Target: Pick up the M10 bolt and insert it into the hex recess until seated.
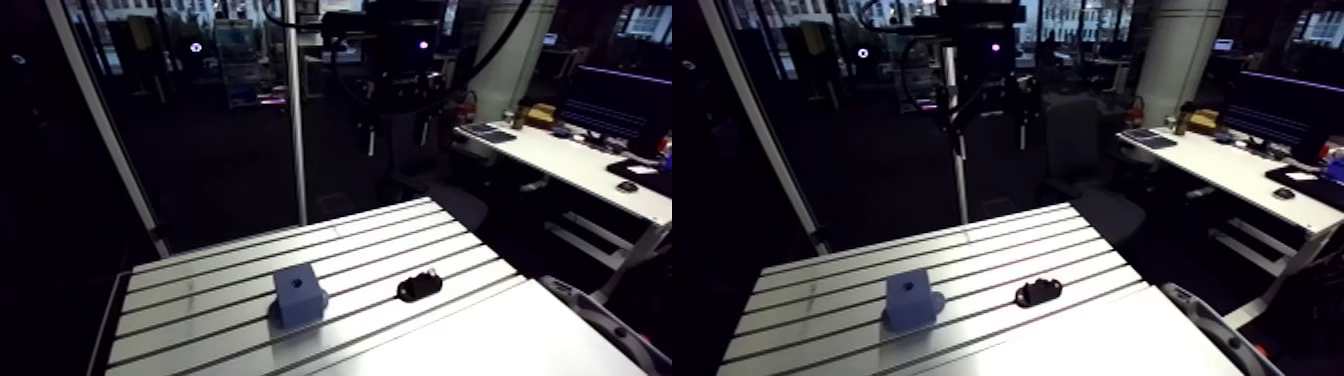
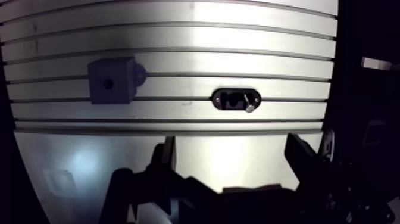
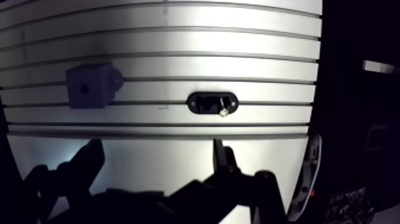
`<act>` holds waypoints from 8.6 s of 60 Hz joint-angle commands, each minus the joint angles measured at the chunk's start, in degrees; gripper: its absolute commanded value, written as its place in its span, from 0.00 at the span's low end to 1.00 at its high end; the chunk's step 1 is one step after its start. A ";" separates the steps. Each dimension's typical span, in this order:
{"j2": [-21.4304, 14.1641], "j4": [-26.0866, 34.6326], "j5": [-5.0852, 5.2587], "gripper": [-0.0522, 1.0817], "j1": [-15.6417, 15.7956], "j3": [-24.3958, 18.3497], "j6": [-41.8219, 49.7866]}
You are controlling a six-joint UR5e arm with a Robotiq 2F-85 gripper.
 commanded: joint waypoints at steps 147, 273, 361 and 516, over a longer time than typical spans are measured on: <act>12.61 -14.93 -2.84 0.30 -9.70 13.90 -5.45; 14.46 -18.45 -2.75 0.46 -9.52 16.47 -4.92; 15.16 -19.68 -2.93 0.55 -9.61 16.57 -5.01; 14.37 -19.86 -3.01 0.65 -9.79 17.68 -5.00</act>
